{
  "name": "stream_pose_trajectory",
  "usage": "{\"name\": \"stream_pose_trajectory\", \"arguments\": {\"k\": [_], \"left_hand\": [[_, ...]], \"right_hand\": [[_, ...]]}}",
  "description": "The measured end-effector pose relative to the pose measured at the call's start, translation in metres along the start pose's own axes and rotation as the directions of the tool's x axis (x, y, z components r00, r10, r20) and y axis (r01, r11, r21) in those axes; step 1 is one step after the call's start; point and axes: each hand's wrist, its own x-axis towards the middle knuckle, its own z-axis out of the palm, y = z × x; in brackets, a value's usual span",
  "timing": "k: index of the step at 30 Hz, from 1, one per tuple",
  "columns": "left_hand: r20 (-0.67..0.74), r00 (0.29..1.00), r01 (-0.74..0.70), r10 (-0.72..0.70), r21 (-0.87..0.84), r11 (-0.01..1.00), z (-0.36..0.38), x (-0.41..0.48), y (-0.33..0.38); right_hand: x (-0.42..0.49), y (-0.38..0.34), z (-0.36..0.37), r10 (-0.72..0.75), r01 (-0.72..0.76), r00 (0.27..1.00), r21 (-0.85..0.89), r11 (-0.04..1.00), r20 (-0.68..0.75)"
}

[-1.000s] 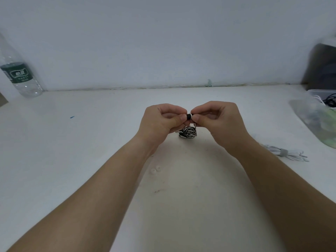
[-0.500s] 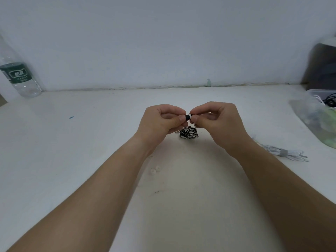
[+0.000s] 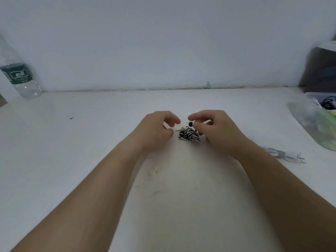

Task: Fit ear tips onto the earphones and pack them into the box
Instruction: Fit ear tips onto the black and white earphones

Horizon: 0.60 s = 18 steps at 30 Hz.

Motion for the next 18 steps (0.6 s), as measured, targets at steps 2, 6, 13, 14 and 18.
{"name": "stream_pose_trajectory", "arguments": {"k": [2, 6, 13, 14, 18], "left_hand": [[0.072, 0.997, 0.001, -0.001, -0.001, 1.000, 0.002, -0.002, 0.000], [0.078, 0.997, -0.018, 0.021, -0.046, 0.999, 0.005, -0.004, 0.005], [0.020, 0.999, -0.048, 0.050, -0.093, 0.994, 0.009, -0.006, 0.010], [0.013, 0.999, -0.043, 0.044, -0.115, 0.992, 0.007, -0.007, 0.012], [-0.048, 0.998, -0.061, 0.051, -0.232, 0.971, -0.003, -0.010, 0.022]], "right_hand": [[0.000, -0.002, 0.001, -0.003, 0.005, 1.000, -0.106, 0.994, 0.021], [-0.001, -0.007, 0.003, -0.001, 0.010, 0.999, -0.283, 0.959, 0.032], [-0.007, -0.012, 0.006, 0.019, -0.016, 1.000, -0.296, 0.955, 0.007], [-0.007, -0.013, 0.005, 0.032, -0.028, 0.999, -0.254, 0.967, 0.011], [-0.009, -0.023, -0.002, 0.127, -0.128, 0.992, 0.079, 0.989, 0.024]]}}
